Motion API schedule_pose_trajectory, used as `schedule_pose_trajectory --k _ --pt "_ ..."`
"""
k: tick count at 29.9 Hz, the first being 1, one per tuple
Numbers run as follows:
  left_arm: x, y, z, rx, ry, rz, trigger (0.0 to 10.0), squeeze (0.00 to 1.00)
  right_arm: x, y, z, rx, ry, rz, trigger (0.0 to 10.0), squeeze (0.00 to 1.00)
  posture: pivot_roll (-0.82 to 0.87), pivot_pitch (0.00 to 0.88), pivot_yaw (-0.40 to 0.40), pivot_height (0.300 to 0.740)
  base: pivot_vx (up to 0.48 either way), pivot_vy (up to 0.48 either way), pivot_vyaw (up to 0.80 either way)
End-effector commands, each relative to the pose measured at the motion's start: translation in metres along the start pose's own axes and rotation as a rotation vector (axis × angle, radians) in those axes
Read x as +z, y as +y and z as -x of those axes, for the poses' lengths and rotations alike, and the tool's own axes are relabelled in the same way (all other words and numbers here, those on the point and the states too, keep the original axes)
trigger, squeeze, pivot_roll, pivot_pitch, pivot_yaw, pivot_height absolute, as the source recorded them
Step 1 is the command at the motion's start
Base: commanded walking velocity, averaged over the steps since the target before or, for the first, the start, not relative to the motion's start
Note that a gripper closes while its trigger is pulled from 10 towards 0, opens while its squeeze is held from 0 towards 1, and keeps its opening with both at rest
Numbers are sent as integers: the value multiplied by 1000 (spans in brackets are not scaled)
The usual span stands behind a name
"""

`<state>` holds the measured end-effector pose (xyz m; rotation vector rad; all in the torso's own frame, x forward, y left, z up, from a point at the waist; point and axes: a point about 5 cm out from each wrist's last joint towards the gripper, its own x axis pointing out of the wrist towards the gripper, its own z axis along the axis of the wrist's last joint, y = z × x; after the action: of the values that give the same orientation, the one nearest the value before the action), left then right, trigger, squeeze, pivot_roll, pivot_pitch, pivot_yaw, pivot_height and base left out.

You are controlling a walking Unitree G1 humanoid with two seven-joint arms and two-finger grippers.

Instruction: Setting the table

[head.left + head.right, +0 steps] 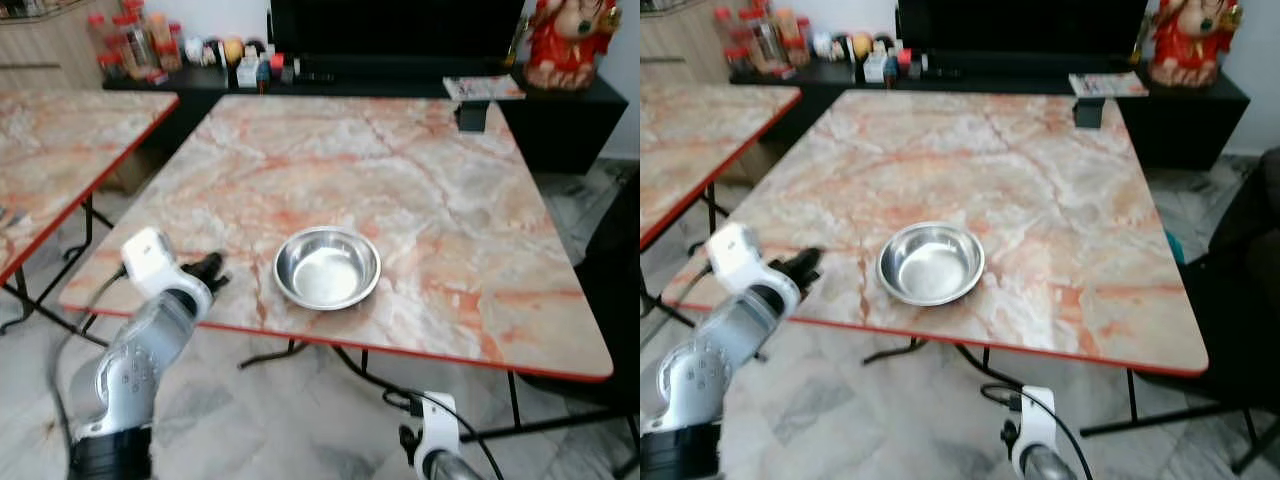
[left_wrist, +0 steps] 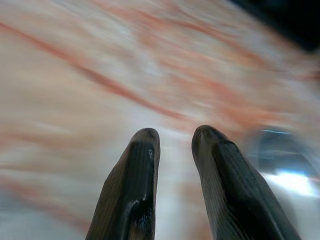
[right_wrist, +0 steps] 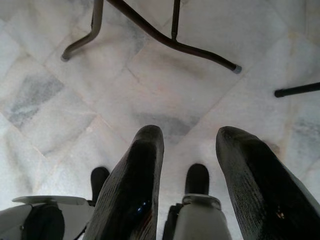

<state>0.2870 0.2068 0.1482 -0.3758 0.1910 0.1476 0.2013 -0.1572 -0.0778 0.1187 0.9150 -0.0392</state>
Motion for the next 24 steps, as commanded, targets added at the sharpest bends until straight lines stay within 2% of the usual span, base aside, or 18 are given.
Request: schedule_pose_trajectory --k 1,2,3,6,7,9,12,13,14,15,16,18,20,22,23,24 --pt "-3 14 3 80 -75 -128 10000 0 1 0 0 7 1 8 10000 0 135 0 -5 736 0 0 0" --pt "-6 20 4 102 -87 -144 10000 0 1 0 0 6 -1 7 10000 0 135 0 -5 736 0 0 0" --pt "-13 33 7 172 -108 -194 10000 0 1 -1 0 6 -4 7 10000 0 132 0 -7 736 0 0 0" --pt "-22 50 14 251 -138 -219 10000 0 1 -2 0 4 -5 9 10000 0 122 0 -7 736 0 0 0" --pt "-34 66 20 315 -135 -289 10000 0 1 -5 0 -4 -7 8 10000 0 117 0 -7 736 0 0 0" --pt "-49 78 27 344 -128 -409 10000 0 0 -8 1 -11 -9 10 10000 0 114 0 -5 736 0 0 0" --pt "-55 82 29 348 -119 -421 10000 0 0 -9 1 -13 -9 10 10000 0 114 0 -5 736 0 0 0" --pt "-63 88 33 371 -100 -426 10000 0 -1 -10 1 -18 -9 8 10000 0 106 0 -2 736 0 0 0" --pt "-76 98 36 393 -59 -422 10000 0 -2 -12 2 -25 -10 4 10000 0 101 0 1 736 0 0 0" --pt "-76 98 36 393 -59 -422 10000 0 -2 -12 2 -25 -10 4 10000 0 101 0 1 736 0 0 0" --pt "-88 106 41 415 -21 -428 10000 0 -2 -14 2 -30 -10 1 10000 0 97 0 2 736 0 0 0" --pt "-115 119 47 418 95 -433 10000 0 -3 -16 2 -39 -12 -6 10000 0 90 0 7 736 0 0 0" --pt "-133 122 49 389 180 -436 10000 0 -3 -17 3 -43 -13 -11 10000 0 88 0 9 736 0 0 0" --pt "-139 122 50 373 213 -440 10000 0 -3 -17 3 -44 -13 -13 10000 0 88 0 9 736 0 0 0" --pt "-170 118 54 276 365 -472 10000 0 -3 -17 3 -45 -13 -13 10000 0 76 0 7 736 0 0 0" --pt "-170 118 54 276 365 -472 10000 0 -3 -17 3 -45 -13 -13 10000 0 76 0 7 736 0 0 0"
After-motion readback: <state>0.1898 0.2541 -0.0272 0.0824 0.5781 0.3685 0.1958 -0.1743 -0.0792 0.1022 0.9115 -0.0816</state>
